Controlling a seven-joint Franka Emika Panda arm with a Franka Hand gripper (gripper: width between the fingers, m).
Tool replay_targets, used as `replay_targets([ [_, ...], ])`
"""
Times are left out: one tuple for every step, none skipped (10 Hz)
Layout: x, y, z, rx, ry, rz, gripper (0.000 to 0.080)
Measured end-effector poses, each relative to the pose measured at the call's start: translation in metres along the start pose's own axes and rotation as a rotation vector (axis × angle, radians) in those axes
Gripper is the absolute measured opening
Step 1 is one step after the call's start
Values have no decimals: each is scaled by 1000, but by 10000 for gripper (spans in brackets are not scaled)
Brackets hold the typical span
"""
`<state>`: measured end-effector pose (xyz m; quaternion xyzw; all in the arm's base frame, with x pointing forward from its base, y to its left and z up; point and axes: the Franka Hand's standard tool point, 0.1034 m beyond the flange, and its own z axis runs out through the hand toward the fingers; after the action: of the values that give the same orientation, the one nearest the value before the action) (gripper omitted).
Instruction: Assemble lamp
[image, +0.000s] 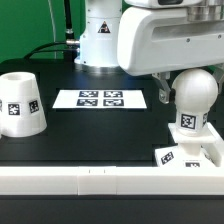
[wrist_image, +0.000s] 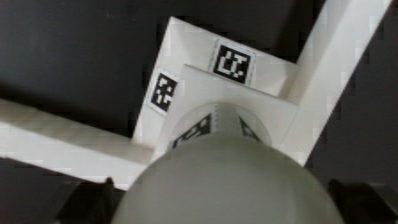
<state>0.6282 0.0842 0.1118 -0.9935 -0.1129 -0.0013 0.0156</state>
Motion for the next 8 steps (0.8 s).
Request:
replay_targets([
  [0, 0, 0, 0, 0, 20, 577],
  [0, -1, 0, 3, 0, 128, 577],
  [-1, -1, 0, 10, -2, 250, 577],
  [-2, -1, 0, 14, -2, 340, 577],
  [-2, -2, 0, 22, -4, 466, 577],
  [-2, -3, 0, 22, -6, 544, 577],
  [-2, -3, 0, 27, -7, 613, 577],
  [-1, -5, 1, 30, -7, 688, 577],
])
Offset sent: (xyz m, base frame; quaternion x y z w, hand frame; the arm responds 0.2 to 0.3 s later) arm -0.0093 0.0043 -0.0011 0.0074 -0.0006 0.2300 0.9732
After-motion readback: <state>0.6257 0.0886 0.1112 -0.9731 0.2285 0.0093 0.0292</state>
